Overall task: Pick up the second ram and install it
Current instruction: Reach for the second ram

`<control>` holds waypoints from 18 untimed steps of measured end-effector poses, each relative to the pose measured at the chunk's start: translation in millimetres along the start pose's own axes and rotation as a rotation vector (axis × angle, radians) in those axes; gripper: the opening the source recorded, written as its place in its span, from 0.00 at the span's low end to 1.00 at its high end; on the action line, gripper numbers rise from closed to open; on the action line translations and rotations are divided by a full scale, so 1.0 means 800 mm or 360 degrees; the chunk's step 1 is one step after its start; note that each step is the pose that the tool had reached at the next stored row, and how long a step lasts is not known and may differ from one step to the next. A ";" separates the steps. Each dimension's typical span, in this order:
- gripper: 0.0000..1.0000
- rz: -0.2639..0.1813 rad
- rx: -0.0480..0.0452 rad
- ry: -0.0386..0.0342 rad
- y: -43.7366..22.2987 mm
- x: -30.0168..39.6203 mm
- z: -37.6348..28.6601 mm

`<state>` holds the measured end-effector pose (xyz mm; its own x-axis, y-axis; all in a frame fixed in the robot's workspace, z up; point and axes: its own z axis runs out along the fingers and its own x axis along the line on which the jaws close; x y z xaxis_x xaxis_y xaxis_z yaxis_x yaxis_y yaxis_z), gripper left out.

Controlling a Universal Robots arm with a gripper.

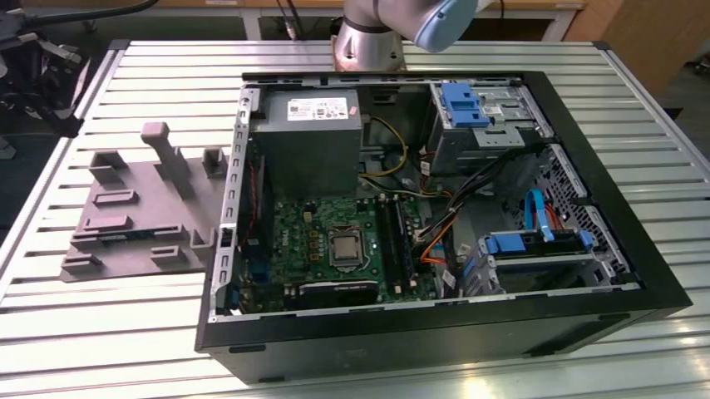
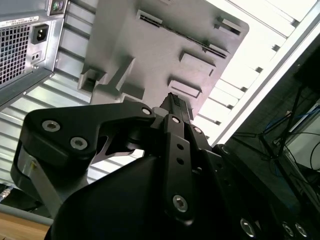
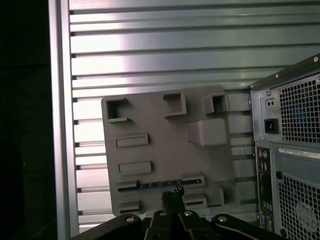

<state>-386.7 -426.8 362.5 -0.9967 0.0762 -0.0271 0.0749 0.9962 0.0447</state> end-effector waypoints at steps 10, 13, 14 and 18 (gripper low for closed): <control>0.11 0.0000 0.0000 0.0000 -0.0022 0.0002 0.0023; 0.11 0.0000 0.0000 0.0000 -0.0044 0.0000 0.0043; 0.11 0.0000 0.0000 0.0000 -0.0050 0.0000 0.0051; 0.11 0.0000 0.0000 0.0000 -0.0072 0.0001 0.0103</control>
<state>-387.0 -432.1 354.1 -0.9967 0.0763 -0.0270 0.0751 0.9962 0.0446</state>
